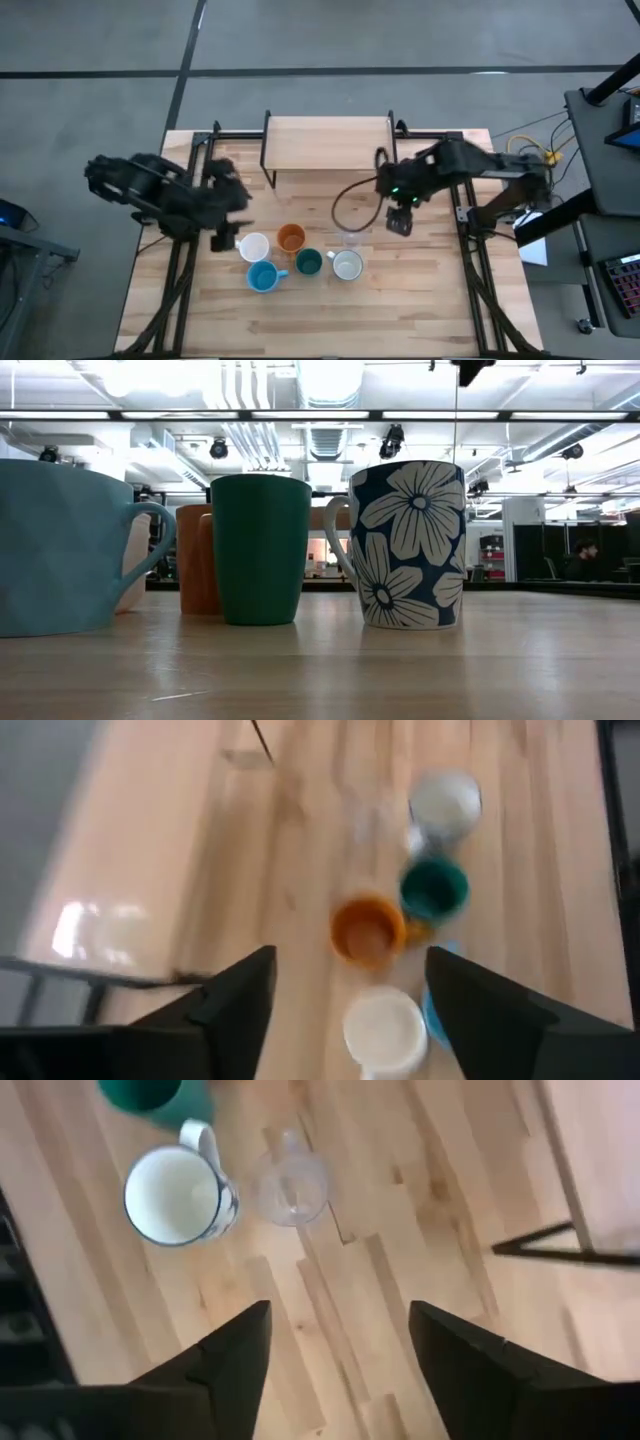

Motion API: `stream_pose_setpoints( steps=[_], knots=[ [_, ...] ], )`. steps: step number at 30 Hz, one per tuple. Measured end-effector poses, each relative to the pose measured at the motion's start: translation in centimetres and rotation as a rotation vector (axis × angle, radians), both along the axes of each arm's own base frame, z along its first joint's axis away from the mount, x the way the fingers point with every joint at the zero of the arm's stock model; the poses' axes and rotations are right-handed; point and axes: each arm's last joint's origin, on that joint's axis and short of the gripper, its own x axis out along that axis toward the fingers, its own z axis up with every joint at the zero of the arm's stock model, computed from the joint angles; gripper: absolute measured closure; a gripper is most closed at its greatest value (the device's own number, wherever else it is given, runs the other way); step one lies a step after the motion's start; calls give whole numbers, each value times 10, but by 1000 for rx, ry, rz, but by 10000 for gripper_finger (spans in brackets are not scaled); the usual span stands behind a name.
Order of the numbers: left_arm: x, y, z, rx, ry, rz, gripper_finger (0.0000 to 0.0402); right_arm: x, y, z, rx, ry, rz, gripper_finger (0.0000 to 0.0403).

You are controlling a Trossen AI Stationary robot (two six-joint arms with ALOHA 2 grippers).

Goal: Stack small to large cups/mugs on shelf
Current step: Put the transparent mug on the shelf

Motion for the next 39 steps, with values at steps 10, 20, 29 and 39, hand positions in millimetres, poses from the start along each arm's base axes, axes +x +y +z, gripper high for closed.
stream_pose_setpoints(
  steps=[10, 20, 29, 39],
  knots=[
    [35, -6, -68, -51, 328, -25, 123, 49, 14, -43, -18, 150, 318, 147],
    [38, -6, -75, -43, 349, -17, 123, 76, 23, -103, 116, 255, 407, 180],
    [39, -6, -72, -59, 303, -13, 123, 98, 25, -113, 89, 59, 367, 181],
    [39, -6, -71, -71, 294, 5, 123, 109, 20, -131, 61, -34, 141, 182]
  ],
)
